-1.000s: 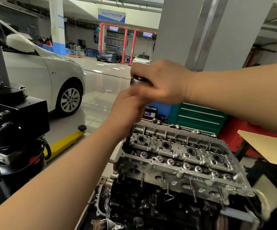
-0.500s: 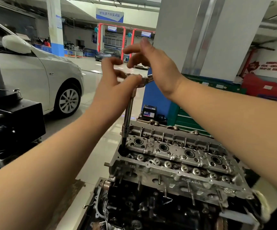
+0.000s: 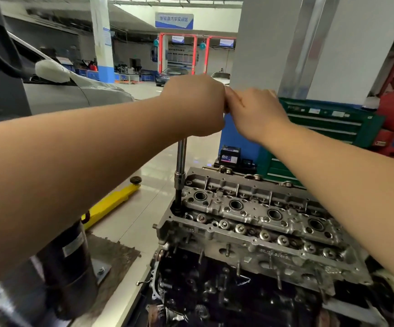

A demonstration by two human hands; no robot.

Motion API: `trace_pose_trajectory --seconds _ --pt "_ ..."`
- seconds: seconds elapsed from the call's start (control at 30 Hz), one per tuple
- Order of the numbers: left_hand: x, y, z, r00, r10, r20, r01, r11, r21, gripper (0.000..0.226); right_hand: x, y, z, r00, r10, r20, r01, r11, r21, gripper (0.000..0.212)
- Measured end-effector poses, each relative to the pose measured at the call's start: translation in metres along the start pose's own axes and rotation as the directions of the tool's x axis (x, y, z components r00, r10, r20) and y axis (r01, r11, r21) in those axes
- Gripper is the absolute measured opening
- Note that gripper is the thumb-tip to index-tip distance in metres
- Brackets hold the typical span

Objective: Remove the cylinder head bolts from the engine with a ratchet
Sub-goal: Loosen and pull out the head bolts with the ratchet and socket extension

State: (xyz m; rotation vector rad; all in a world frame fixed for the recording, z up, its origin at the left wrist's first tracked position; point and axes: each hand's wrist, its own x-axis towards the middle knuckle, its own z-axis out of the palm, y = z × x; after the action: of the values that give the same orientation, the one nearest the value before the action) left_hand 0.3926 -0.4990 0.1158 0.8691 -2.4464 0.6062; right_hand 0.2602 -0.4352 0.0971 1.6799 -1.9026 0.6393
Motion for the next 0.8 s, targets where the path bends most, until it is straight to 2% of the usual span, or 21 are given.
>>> trace_pose_trajectory --seconds 0.07,0.13,0.23,0.27,0.3,0.37,0.4,0.43,0.5,0.57,0.6,0.67,0.7,0.73,0.8 --pt "-0.002 -0.016 0.003 0.994 0.105 -0.034 -0.108 0.988 -0.110 0.017 -0.006 -0.011 -0.020 0.999 0.038 0.019 -0.035 0.988 -0.151 0.052" --pt "-0.012 -0.031 -0.001 0.962 0.254 -0.095 -0.271 0.925 -0.268 0.020 -0.023 -0.022 -0.040 0.999 0.041 -0.023 -0.046 0.951 -0.305 0.053" --pt "-0.029 -0.039 -0.007 0.929 0.340 -0.148 -0.371 0.851 -0.371 0.041 -0.069 -0.048 -0.061 0.958 -0.185 -0.218 0.066 0.886 -0.460 0.048" --pt "-0.031 -0.038 -0.009 0.936 0.333 -0.117 -0.352 0.852 -0.387 0.047 -0.076 -0.052 -0.065 0.941 -0.220 -0.255 0.079 0.881 -0.467 0.047" --pt "-0.030 -0.035 -0.010 0.947 0.311 -0.078 -0.316 0.865 -0.390 0.047 -0.076 -0.048 -0.064 0.949 -0.232 -0.212 0.117 0.887 -0.446 0.042" --pt "-0.025 -0.025 -0.008 0.973 0.229 -0.033 -0.229 0.934 -0.273 0.042 -0.057 -0.029 -0.055 0.985 -0.168 0.040 0.170 0.908 -0.384 0.010" --pt "-0.022 -0.018 -0.006 0.987 0.162 -0.015 -0.163 0.975 -0.153 0.038 -0.046 -0.021 -0.049 0.989 -0.101 0.108 0.136 0.911 -0.388 0.009" --pt "-0.020 -0.009 -0.004 0.998 0.063 -0.002 -0.063 0.998 -0.029 0.034 -0.036 -0.015 -0.041 0.986 -0.017 0.168 0.085 0.911 -0.403 0.025" --pt "-0.018 0.012 -0.002 0.992 -0.125 -0.002 0.124 0.978 0.166 0.029 -0.015 -0.014 -0.024 0.963 0.102 0.248 0.004 0.920 -0.392 0.053" --pt "-0.016 0.025 -0.003 0.975 -0.222 0.021 0.210 0.944 0.253 0.030 0.001 -0.027 -0.014 0.953 0.067 0.296 0.059 0.915 -0.398 0.075" --pt "-0.013 0.024 -0.002 0.967 -0.253 0.032 0.236 0.936 0.262 0.027 0.007 -0.032 -0.010 0.950 0.023 0.312 0.103 0.918 -0.383 0.076" --pt "-0.011 0.013 0.001 0.958 -0.285 0.014 0.275 0.935 0.224 0.021 0.009 -0.040 -0.013 0.952 -0.031 0.305 0.139 0.930 -0.341 0.053" --pt "-0.011 0.005 0.002 0.968 -0.250 -0.018 0.250 0.953 0.175 0.019 0.007 -0.041 -0.016 0.963 -0.026 0.268 0.120 0.934 -0.338 0.038" --pt "-0.012 -0.002 0.003 0.985 -0.165 -0.048 0.170 0.980 0.101 0.019 0.002 -0.043 -0.021 0.972 -0.013 0.237 0.104 0.921 -0.375 0.024" --pt "-0.019 -0.017 0.000 0.993 0.089 -0.074 -0.098 0.985 -0.143 0.024 -0.013 -0.048 -0.034 0.977 0.016 0.213 0.101 0.843 -0.528 0.006"
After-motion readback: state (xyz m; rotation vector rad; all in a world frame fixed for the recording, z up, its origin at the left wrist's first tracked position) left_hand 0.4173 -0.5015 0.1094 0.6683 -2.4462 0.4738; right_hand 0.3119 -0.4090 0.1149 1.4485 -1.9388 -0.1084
